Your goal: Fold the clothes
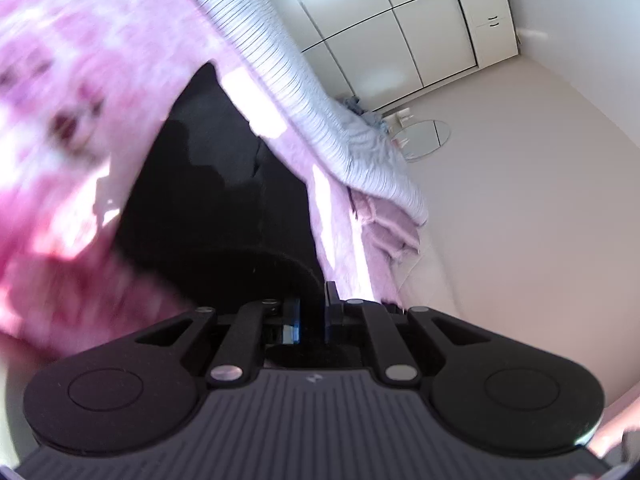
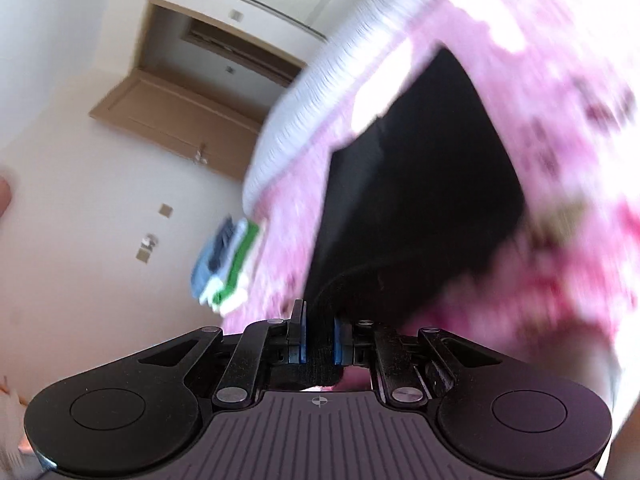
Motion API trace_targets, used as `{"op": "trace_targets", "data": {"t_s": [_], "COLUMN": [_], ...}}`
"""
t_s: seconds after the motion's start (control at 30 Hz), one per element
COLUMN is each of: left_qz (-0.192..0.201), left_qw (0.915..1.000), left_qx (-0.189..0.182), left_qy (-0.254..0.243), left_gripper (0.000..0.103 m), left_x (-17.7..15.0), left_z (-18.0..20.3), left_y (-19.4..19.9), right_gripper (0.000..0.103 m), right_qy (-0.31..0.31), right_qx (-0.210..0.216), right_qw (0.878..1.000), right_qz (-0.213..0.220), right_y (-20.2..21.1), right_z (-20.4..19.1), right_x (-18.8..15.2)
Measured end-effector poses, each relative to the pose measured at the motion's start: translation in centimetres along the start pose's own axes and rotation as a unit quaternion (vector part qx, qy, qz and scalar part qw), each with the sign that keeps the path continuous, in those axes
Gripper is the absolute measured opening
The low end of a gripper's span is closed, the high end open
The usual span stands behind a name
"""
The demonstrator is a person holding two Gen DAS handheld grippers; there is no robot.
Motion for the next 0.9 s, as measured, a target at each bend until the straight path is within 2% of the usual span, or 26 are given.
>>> {"op": "trace_targets", "data": {"t_s": [0.07,0.13,0.17,0.2,0.23,0.27,0.33,0.4,0.5,0.57,0.7,0.77,0.87,0.9], "left_qz": [0.001,0.003,0.004,0.004,0.012,0.015,0.005,-0.006,-0.032,-0.053,-0.094,-0.11,-0.117,-0.121], "left_qw": [0.9999,0.9993,0.9988,0.9978,0.9959,0.9938,0.9919,0.9895,0.9852,0.981,0.9704,0.9665,0.9616,0.9575], "left_qx": [0.009,0.035,0.048,0.064,0.086,0.105,0.122,0.139,0.163,0.175,0.194,0.195,0.199,0.205], "left_qy": [-0.007,-0.009,-0.01,-0.015,-0.022,-0.033,-0.036,-0.038,-0.041,-0.064,-0.109,-0.125,-0.148,-0.163], "left_gripper": [0.013,0.018,0.021,0.028,0.036,0.038,0.046,0.049,0.049,0.049,0.049,0.048,0.037,0.019], "left_x": [3.7,6.8,8.3,9.5,10.3,11.0,11.1,11.2,10.6,10.1,9.4,9.0,8.8,8.7], "left_z": [-0.2,-1.0,-1.3,-1.8,-2.2,-2.6,-4.1,-5.6,-8.0,-8.9,-10.3,-10.6,-10.7,-10.5], "left_y": [-2.8,-5.6,-7.1,-8.1,-8.8,-9.3,-9.8,-10.2,-11.1,-12.2,-14.6,-15.5,-16.3,-16.5], "right_gripper": [0.011,0.012,0.023,0.038,0.047,0.059,0.06,0.06,0.06,0.06,0.06,0.06,0.06,0.056], "right_qy": [-0.005,-0.023,-0.042,-0.061,-0.073,-0.066,-0.025,0.018,0.068,0.107,0.163,0.161,0.153,0.153], "right_qx": [-0.014,-0.04,-0.052,-0.065,-0.081,-0.101,-0.138,-0.162,-0.194,-0.215,-0.223,-0.221,-0.208,-0.203], "right_qw": [1.0,0.998,0.996,0.995,0.992,0.99,0.986,0.983,0.978,0.971,0.961,0.962,0.966,0.967], "right_qz": [0.025,0.046,0.05,0.055,0.062,0.072,0.088,0.08,0.045,0.025,-0.001,-0.012,-0.014,-0.012], "right_y": [-2.1,-5.0,-6.7,-8.4,-9.8,-10.6,-11.5,-12.2,-13.6,-14.9,-17.5,-18.7,-20.2,-20.4], "right_z": [-0.4,0.1,0.7,1.4,2.0,2.3,2.5,3.0,5.0,6.2,8.2,9.4,10.5,10.6], "right_x": [4.0,7.7,9.3,10.9,12.3,13.1,13.9,13.6,12.5,11.8,11.2,11.2,11.2,11.2]}}
Point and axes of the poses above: each gripper's, at about its wrist camera, not at the fingertips, and y roughly against the way its jaws point, z to its right, x to its top, the point moved 5 cm from there along -y, roughly the way its jaws point, and after that the axes turned 8 degrees about -x, right-handed, at the moved point
